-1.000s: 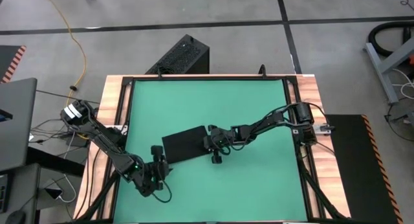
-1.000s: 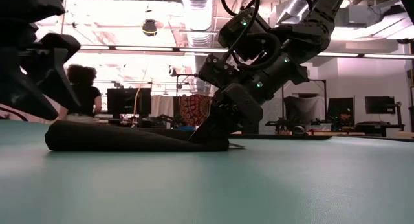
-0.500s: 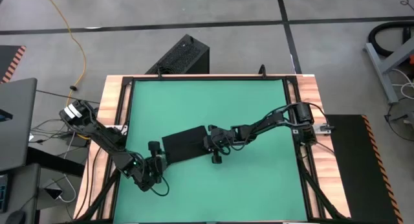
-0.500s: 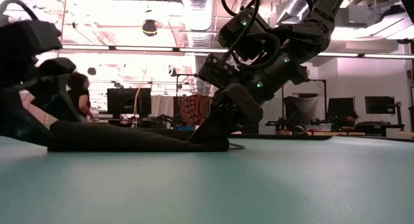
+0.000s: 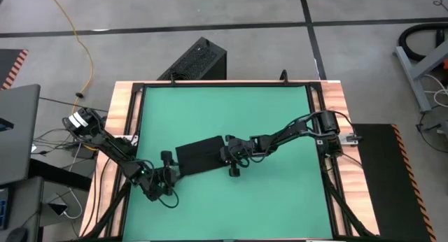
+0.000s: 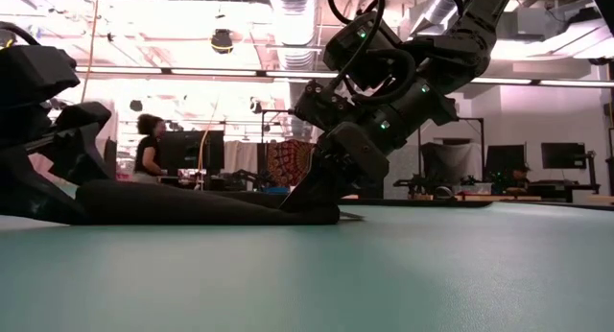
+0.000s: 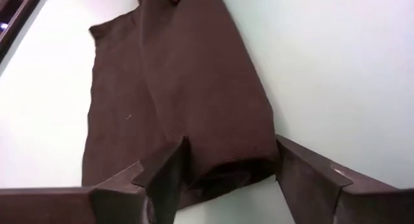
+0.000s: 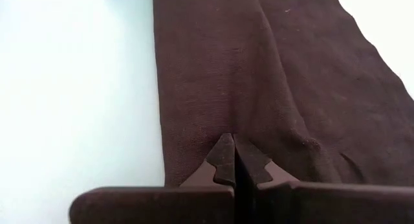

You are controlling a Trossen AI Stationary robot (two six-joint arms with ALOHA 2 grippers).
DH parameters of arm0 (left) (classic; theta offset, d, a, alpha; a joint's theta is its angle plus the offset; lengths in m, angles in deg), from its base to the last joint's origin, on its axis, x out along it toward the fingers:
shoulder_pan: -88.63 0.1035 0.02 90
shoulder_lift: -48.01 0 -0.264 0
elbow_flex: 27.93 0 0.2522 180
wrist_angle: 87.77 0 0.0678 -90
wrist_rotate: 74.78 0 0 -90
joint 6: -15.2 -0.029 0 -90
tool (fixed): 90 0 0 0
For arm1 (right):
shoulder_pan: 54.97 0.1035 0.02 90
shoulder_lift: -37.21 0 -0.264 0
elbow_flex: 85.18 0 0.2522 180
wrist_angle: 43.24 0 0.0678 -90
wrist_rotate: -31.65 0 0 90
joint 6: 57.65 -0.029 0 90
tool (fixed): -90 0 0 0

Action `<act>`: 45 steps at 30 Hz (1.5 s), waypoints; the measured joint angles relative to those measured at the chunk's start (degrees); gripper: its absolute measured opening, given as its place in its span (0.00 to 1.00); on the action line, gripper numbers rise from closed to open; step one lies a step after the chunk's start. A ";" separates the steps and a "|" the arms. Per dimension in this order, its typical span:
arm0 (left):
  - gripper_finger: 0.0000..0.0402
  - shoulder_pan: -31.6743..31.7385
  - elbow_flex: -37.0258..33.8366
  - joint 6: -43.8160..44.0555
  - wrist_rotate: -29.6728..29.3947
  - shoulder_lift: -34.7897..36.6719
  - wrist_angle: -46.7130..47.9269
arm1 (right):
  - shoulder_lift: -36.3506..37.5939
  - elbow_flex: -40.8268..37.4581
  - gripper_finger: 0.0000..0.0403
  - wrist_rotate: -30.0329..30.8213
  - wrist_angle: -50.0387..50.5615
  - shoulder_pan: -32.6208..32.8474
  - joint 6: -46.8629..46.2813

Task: Roll towel
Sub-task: Roll the black towel

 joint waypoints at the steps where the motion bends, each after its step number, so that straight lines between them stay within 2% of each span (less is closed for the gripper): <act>1: 0.53 0.02 -0.27 -0.23 0.34 0.00 -0.12 | 0.00 0.00 0.03 0.00 -0.01 0.00 -0.26; 7: 0.36 0.02 -1.66 4.23 1.72 0.04 -0.71 | 0.12 -0.07 0.03 0.03 -1.09 0.01 -0.55; 16: 0.03 -0.22 -1.89 7.25 4.15 0.02 0.29 | 6.68 -0.37 0.04 -0.09 0.11 0.28 -0.05; 19: 0.02 -0.22 -1.91 7.27 4.15 0.00 0.36 | 9.02 -0.20 0.08 -0.45 0.26 0.15 1.39; 22: 0.02 -0.22 -1.91 7.49 4.22 -0.02 0.50 | 11.15 -0.22 0.15 -4.28 3.39 0.83 6.02; 26: 0.01 -0.22 -1.93 7.51 4.26 -0.02 0.52 | 14.46 -0.10 0.29 -7.59 8.49 3.59 12.82; 28: 0.01 -0.22 -1.95 7.49 4.28 -0.02 0.52 | 14.86 -0.05 0.40 -5.36 11.67 5.37 17.29; 32: 0.01 -0.22 -1.95 7.49 4.20 -0.04 0.54 | 13.24 -0.15 0.62 3.86 13.19 7.93 24.74; 35: 0.01 -0.22 -1.95 7.53 4.17 -0.06 0.54 | 12.00 -0.08 0.73 6.88 11.47 8.13 27.76; 41: 0.01 -0.22 -1.97 7.91 4.17 -0.07 0.54 | 11.78 -0.04 0.74 7.06 11.63 5.06 28.57; 45: 0.01 -0.20 -1.97 7.91 3.98 -0.07 0.56 | 10.56 -0.01 0.73 1.09 11.73 1.93 28.19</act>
